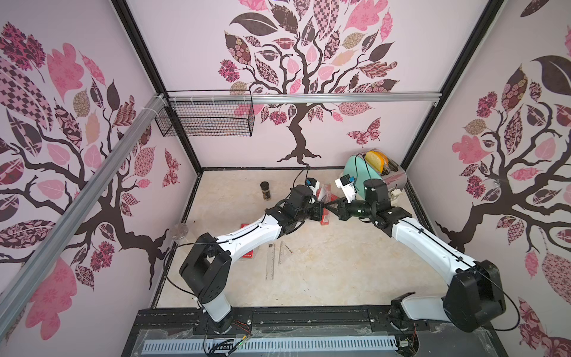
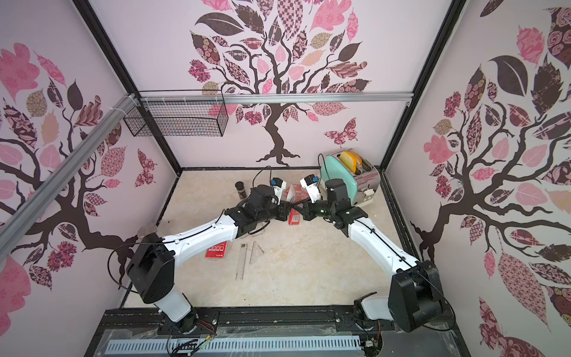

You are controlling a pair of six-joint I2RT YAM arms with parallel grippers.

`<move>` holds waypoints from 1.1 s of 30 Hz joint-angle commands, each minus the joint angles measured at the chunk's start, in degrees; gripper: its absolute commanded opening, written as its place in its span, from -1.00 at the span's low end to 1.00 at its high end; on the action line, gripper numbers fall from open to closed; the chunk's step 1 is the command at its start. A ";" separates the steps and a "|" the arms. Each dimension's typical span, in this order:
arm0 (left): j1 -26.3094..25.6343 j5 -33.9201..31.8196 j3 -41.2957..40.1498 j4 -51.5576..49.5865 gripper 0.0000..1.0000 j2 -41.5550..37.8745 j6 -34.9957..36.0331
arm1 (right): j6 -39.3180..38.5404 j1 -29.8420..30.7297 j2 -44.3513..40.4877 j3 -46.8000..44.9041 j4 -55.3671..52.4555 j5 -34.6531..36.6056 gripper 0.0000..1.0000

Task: Open the ruler set and take out the ruler
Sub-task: Take out the ruler from the ruler set bag.

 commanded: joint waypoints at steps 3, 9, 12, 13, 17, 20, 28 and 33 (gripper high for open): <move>0.18 -2.16 -0.42 -0.87 -1.00 -1.81 0.69 | -1.87 -0.04 0.15 0.96 -0.12 2.46 -1.00; 0.15 -3.13 -0.90 -0.98 -1.00 -3.67 0.64 | -2.69 -0.04 1.18 1.06 -1.17 5.79 -1.00; 0.22 -3.12 -1.27 -0.72 -1.00 -4.56 0.45 | -2.70 -0.04 1.47 0.76 -1.27 7.56 -1.00; 0.17 -3.13 -1.45 -0.64 -1.00 -4.92 0.38 | -2.70 -0.04 1.49 0.69 -1.20 7.98 -1.00; 0.18 -2.60 -2.35 -0.41 -1.00 -6.66 0.02 | -1.87 -0.09 1.75 0.65 -0.92 11.05 -1.00; 0.26 -1.85 -3.80 0.14 -1.00 -8.72 -0.35 | -1.52 -0.17 2.14 0.65 -1.09 12.89 -1.00; 1.08 -1.39 -6.94 0.86 -1.00 -14.99 -0.29 | -1.24 -0.19 2.99 0.67 -1.22 14.60 -1.00; 4.23 1.06 -9.54 0.79 -1.00 -17.25 -1.16 | -1.66 -0.51 2.22 0.69 -2.23 15.95 -1.00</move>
